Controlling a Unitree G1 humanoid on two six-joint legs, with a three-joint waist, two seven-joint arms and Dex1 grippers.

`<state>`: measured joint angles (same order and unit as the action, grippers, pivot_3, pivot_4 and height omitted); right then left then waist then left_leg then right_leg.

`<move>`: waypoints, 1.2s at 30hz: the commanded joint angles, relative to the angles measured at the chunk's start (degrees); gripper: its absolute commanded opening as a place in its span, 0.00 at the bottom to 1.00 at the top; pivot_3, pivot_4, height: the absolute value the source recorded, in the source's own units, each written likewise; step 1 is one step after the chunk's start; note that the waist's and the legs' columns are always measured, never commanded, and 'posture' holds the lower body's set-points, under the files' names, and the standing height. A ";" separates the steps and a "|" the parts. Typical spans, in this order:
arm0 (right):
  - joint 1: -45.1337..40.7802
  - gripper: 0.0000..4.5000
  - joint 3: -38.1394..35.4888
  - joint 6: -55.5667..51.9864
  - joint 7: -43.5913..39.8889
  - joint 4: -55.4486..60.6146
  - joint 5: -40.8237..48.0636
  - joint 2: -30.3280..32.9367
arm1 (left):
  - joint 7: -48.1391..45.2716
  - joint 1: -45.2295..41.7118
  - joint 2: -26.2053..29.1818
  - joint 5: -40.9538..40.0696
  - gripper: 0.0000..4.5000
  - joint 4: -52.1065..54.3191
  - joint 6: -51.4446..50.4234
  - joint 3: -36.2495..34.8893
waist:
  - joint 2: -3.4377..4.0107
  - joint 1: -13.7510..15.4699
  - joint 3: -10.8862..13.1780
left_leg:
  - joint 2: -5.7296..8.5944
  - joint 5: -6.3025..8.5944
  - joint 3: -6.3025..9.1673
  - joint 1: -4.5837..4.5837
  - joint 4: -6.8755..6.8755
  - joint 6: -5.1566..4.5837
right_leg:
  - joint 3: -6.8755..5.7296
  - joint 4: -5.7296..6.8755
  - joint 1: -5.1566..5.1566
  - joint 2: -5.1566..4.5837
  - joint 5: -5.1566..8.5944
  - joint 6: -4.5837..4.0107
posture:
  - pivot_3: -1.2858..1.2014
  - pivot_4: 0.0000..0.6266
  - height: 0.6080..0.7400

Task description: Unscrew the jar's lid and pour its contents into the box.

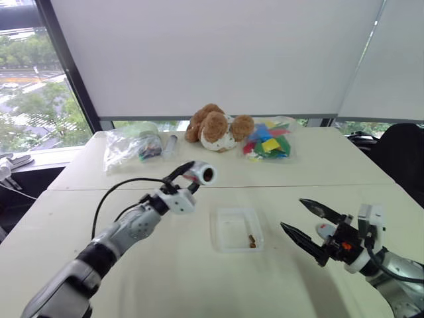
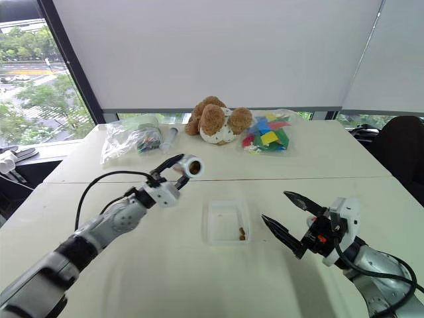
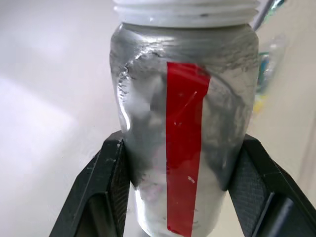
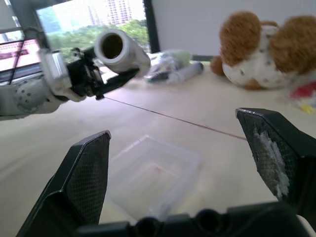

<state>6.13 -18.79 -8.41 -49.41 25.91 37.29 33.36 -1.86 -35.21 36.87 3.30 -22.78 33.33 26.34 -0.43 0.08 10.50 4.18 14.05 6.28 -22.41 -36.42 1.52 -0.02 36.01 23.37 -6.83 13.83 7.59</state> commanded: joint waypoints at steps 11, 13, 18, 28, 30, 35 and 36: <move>-7.91 0.98 6.58 10.08 -11.84 -4.44 -0.22 -1.72 | -17.81 30.20 0.41 -42.15 0.47 16.78 -28.85 -42.97 | 0.00 -0.58 -0.03 | -0.05 0.00 0.10 0.11 -0.02 -0.01 | 0.01 0.06 -0.09 0.08 0.02 -0.10 | 0.52 0.24 1.00; -8.57 0.98 7.39 11.53 -13.54 -5.26 -0.64 -1.71 | -15.70 32.79 -1.19 -41.12 0.47 16.14 -30.25 -46.16 | -0.07 -0.02 -0.06 | -0.03 0.00 0.15 0.11 -0.09 -0.01 | -0.01 0.02 -0.17 0.08 0.02 -0.09 | 0.52 0.24 1.00; -10.21 0.98 8.49 14.15 -15.42 -8.33 -1.39 -2.10 | -14.84 34.59 -3.34 -36.62 0.47 13.10 -31.45 -48.23 | -0.09 0.82 -0.08 | -0.01 0.01 0.11 0.11 -0.23 -0.01 | -0.01 0.00 -0.26 0.06 0.02 -0.09 | 0.52 0.24 1.00; -11.94 0.98 9.34 16.86 -16.52 -12.39 -2.78 -2.37 | -18.58 30.00 -7.71 -30.19 0.47 3.50 -26.05 -48.24 | -0.06 0.66 -0.15 | -0.02 0.02 0.12 0.10 -0.37 0.00 | -0.02 0.04 -0.27 0.09 0.01 -0.11 | 0.52 0.24 1.00; -11.53 0.98 8.91 17.06 -16.33 -12.41 -2.90 -2.14 | -19.63 29.85 -8.38 -29.91 0.47 3.08 -25.31 -48.49 | -0.05 0.69 -0.17 | -0.02 0.02 0.13 0.10 -0.37 0.00 | -0.02 0.04 -0.27 0.08 0.01 -0.11 | 0.52 0.24 1.00; -9.73 1.00 7.66 17.18 -15.90 -11.66 -2.88 -1.27 | -20.94 30.56 -9.60 -29.92 0.92 4.25 -25.04 -49.43 | -0.05 0.66 -0.18 | -0.01 0.03 0.13 0.09 -0.37 0.00 | -0.02 0.03 -0.27 0.07 0.01 -0.11 | 0.52 0.24 1.00; -9.19 1.00 7.26 17.01 -15.76 -11.32 -2.84 -0.95 | -21.13 30.82 -9.81 -30.47 0.99 4.99 -25.44 -49.93 | -0.05 0.64 -0.18 | -0.02 0.03 0.13 0.08 -0.37 0.00 | -0.02 0.03 -0.27 0.07 0.01 -0.11 | 0.52 0.24 1.00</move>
<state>-3.35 -9.83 7.91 -65.54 13.00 33.95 31.74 -22.55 -4.65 26.63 -26.72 -19.67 7.73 -21.80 -0.48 0.72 10.32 4.16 14.08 6.41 -22.33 -36.80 1.51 -0.04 36.04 23.10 -6.76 13.84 7.48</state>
